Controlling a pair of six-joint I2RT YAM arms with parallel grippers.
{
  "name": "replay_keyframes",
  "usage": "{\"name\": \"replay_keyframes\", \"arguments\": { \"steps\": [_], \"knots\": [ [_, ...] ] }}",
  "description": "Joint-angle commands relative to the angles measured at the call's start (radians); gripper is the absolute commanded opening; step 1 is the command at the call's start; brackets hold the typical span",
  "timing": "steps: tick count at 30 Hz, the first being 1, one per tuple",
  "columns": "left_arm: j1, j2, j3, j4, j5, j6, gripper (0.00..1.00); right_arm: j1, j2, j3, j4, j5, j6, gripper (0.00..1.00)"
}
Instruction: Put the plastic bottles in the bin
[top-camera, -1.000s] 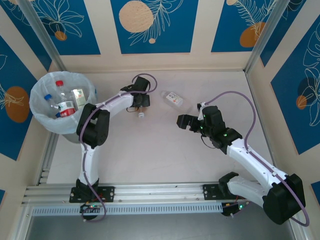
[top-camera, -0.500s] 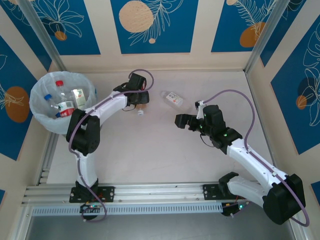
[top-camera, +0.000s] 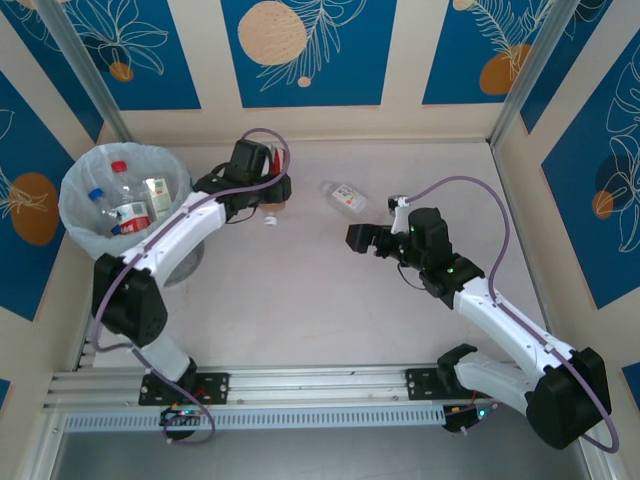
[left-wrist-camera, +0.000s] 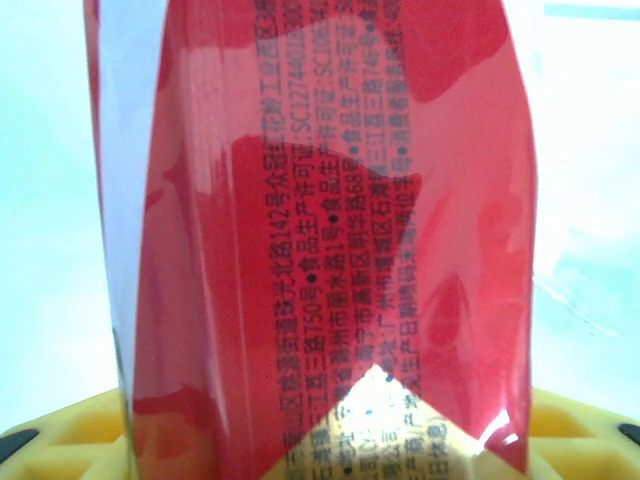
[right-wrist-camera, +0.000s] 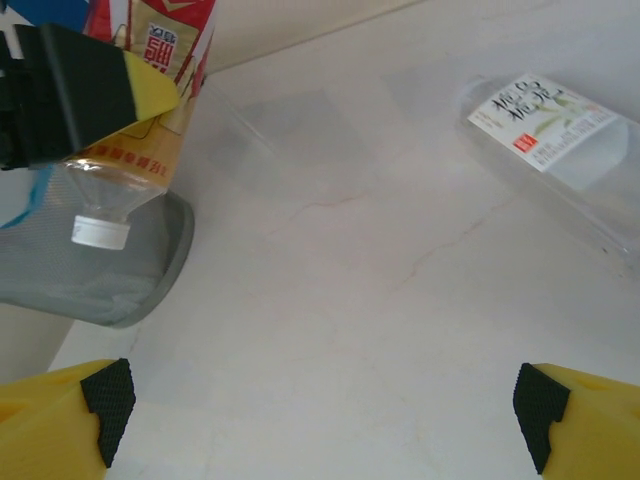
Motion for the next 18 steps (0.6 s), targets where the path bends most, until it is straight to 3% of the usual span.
{"name": "replay_keyframes", "arguments": {
  "steps": [1,12,16,18],
  "knots": [
    [0.001,-0.085,0.0,-0.068,0.072,0.062,0.55,0.011,-0.009,-0.018,0.085,-0.042,-0.026,1.0],
    [0.038,-0.265,0.08,-0.179,0.219,0.164,0.57,0.025,-0.005,-0.017,0.082,-0.025,-0.048,0.99],
    [0.048,-0.314,0.089,-0.205,0.198,0.21,0.57,0.026,-0.003,-0.024,0.095,-0.025,-0.047,1.0],
    [0.063,-0.342,0.116,-0.27,0.122,0.274,0.57,0.027,-0.001,-0.019,0.091,-0.025,-0.05,1.0]
  ]
}}
